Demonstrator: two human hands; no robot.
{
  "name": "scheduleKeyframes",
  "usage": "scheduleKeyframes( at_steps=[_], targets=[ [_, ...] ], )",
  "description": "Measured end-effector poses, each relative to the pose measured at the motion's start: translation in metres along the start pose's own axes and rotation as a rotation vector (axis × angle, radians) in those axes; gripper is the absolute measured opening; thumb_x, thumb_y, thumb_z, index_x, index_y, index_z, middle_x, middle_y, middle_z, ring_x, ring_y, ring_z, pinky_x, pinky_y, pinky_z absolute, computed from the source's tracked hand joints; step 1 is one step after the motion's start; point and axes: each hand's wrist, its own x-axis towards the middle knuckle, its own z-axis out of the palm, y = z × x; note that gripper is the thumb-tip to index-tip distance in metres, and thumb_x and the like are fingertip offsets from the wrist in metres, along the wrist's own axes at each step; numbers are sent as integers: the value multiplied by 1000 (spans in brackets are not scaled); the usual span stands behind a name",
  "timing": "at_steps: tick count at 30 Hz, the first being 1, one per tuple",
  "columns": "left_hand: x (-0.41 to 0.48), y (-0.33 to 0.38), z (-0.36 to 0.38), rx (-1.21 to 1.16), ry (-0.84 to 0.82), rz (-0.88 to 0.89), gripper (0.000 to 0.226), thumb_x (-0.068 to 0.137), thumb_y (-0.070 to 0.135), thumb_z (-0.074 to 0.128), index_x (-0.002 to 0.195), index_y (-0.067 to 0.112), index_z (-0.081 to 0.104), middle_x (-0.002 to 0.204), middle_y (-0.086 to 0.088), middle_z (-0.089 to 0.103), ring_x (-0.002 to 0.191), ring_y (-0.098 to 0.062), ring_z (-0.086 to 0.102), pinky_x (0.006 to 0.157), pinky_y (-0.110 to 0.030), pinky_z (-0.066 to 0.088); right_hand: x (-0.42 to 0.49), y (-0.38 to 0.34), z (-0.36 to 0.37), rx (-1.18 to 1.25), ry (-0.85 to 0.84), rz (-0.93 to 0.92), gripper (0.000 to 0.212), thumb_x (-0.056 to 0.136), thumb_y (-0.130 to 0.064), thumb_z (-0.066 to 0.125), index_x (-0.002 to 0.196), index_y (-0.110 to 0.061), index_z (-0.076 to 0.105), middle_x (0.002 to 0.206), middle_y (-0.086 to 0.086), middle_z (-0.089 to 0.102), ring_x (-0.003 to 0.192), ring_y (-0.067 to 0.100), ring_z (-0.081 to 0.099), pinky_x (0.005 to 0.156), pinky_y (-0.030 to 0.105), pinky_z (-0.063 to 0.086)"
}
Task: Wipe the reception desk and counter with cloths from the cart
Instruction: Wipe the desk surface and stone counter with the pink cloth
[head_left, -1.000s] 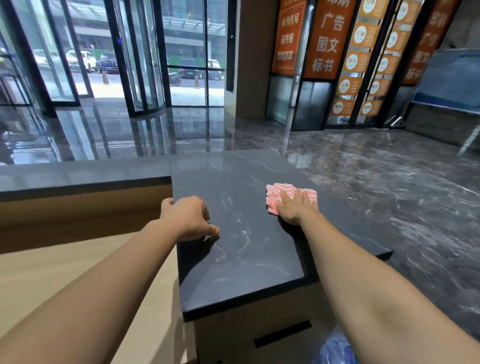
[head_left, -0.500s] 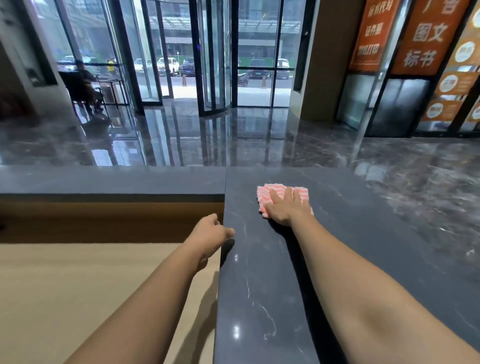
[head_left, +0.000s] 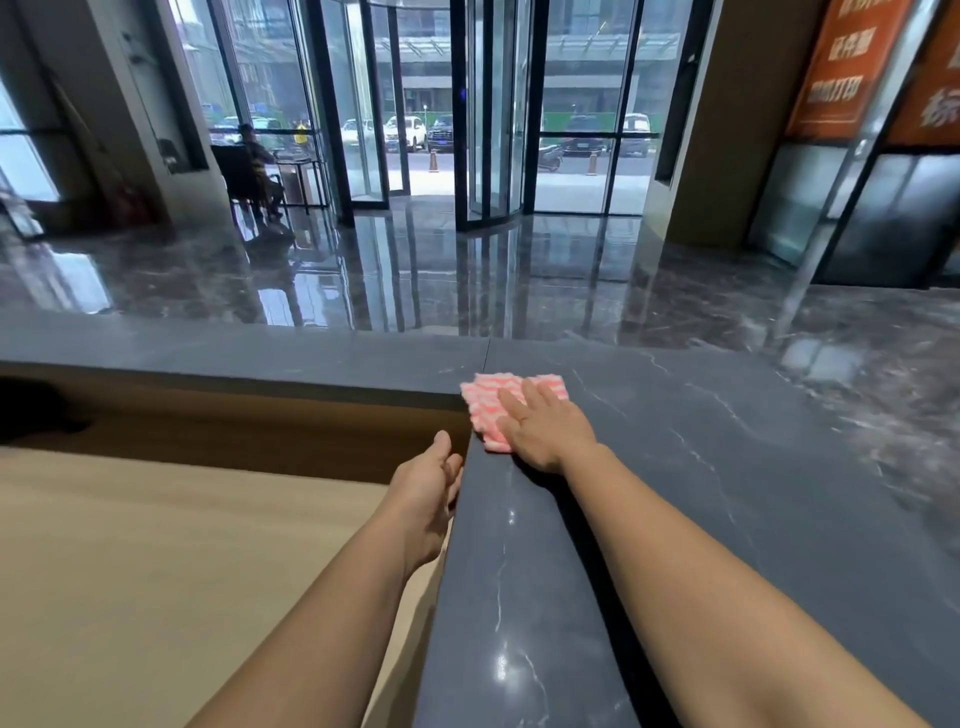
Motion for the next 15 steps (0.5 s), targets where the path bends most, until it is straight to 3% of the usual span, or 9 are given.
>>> scheduleKeyframes(
  at_steps=[1,2,4,5,6,8,11,13,15],
  targets=[
    [2,-3,-2,28,4,-2,40,102,40,39,130,16,53,138,2,53,118,-20,57,91,-35,47,-2,17,-2,7,4,41,55,105,-39,17,157,-27,5,164,7,-5,151,24,-5,121,41,4],
    [-1,-3,-1,55,-4,-15,29,101,43,39,109,23,59,126,7,58,106,-19,61,83,-35,48,-5,35,-4,9,10,87,55,105,-40,18,157,-28,5,164,7,-5,151,24,-3,121,41,4],
    [-3,-5,-1,88,8,-47,31,99,48,38,80,27,50,96,10,64,79,-15,59,69,-33,47,-12,72,-7,7,20,185,56,104,-42,20,157,-28,6,164,6,-3,151,24,0,120,42,7],
    [1,-7,-3,93,9,-44,32,99,49,38,83,26,53,91,10,66,78,-15,58,67,-33,46,-15,89,-9,8,21,233,57,104,-42,20,157,-28,6,164,6,-3,151,24,0,120,43,8],
    [-2,-7,-2,86,6,-43,34,99,49,37,99,24,59,100,7,69,84,-16,59,67,-33,46,-18,103,-9,16,22,278,57,103,-43,20,157,-29,6,164,6,-3,151,24,1,121,43,7],
    [-7,-8,0,69,-1,-51,54,101,48,36,142,14,43,138,0,54,101,-18,58,71,-34,49,-24,118,-10,34,26,343,58,102,-44,21,156,-30,6,164,5,-3,151,25,0,121,45,6],
    [-9,-8,0,63,-20,-46,63,101,50,32,152,14,24,153,-1,36,128,-23,48,83,-36,46,-29,110,-11,64,3,387,58,102,-42,18,156,-31,1,164,6,-9,151,26,-6,121,46,0],
    [-11,-9,2,74,-14,-34,61,101,50,31,151,16,27,149,-1,42,116,-22,56,81,-36,47,-33,92,-11,74,-13,377,58,102,-40,16,156,-31,-2,163,7,-13,150,27,-10,120,47,-3],
    [-11,-10,2,88,8,-1,48,100,51,32,138,24,43,124,0,60,82,-15,59,74,-32,48,-39,69,-8,61,-21,334,57,102,-40,14,156,-30,-5,162,8,-16,150,28,-12,121,47,-4]
  ],
)
